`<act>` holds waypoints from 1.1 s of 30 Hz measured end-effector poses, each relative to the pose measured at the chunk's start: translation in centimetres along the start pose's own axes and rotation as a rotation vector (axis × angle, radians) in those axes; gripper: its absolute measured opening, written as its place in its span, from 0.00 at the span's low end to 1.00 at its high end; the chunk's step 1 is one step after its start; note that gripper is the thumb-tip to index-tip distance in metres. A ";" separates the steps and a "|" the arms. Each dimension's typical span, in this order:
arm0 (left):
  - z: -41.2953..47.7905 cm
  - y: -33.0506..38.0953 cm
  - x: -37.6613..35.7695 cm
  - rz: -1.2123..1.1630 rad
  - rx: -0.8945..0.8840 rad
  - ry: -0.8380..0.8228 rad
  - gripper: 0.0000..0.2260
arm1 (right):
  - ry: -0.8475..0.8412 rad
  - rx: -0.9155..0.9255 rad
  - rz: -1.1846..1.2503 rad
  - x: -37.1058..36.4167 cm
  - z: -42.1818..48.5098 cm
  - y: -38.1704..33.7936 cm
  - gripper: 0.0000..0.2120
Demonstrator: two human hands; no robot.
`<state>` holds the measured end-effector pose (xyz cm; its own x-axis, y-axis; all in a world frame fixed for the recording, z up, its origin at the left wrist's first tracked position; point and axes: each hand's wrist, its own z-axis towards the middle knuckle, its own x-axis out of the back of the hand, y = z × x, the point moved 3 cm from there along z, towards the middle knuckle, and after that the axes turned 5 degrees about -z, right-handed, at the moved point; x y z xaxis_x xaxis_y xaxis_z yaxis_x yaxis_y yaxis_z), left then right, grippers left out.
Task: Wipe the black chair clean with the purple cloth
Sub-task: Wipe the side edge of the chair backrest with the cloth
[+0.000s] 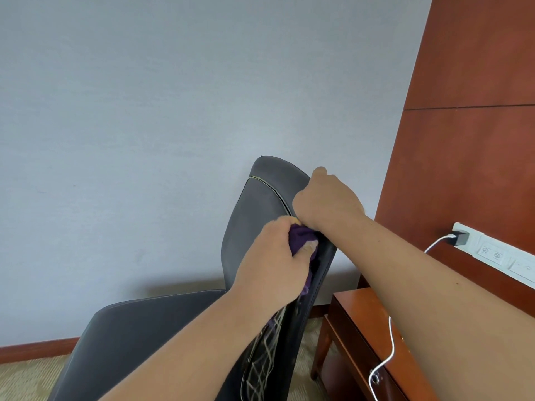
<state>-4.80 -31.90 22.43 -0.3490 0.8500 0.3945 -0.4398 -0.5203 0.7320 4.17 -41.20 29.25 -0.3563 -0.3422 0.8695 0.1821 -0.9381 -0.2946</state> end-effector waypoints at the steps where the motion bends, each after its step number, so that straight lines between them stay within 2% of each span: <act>1: 0.0 -0.2 0.0 0.007 -0.009 -0.032 0.05 | 0.000 0.000 0.005 0.0 0.0 0.1 0.08; 4: -1.2 -1.3 -0.4 0.092 -0.047 -0.140 0.08 | -0.006 0.009 0.030 0.0 0.0 0.6 0.08; 8: -2.7 -2.6 -0.1 0.269 -0.146 -0.140 0.11 | -0.011 0.008 0.029 0.0 0.0 0.3 0.08; 12: -4.2 -4.3 -0.1 0.434 -0.146 -0.186 0.13 | -0.013 -0.003 0.022 0.0 0.1 0.4 0.09; 17: -4.4 -4.7 0.5 0.342 -0.077 -0.123 0.12 | -0.012 -0.003 0.035 0.1 0.0 0.1 0.09; 21: -2.5 -2.4 0.9 0.206 -0.104 0.006 0.08 | -0.017 0.008 0.041 0.1 0.0 0.1 0.09; 23: -2.1 -1.6 0.3 0.185 -0.130 0.020 0.07 | -0.019 0.011 0.045 0.1 0.0 0.2 0.08; 33: -4.7 -5.7 -0.7 0.399 -0.109 -0.048 0.12 | -0.007 0.005 0.025 0.0 0.1 0.2 0.09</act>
<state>-5.91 -29.94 15.37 -0.4725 0.5811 0.6626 -0.3636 -0.8134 0.4541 4.27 -41.41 29.25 -0.3449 -0.3650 0.8648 0.1952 -0.9291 -0.3142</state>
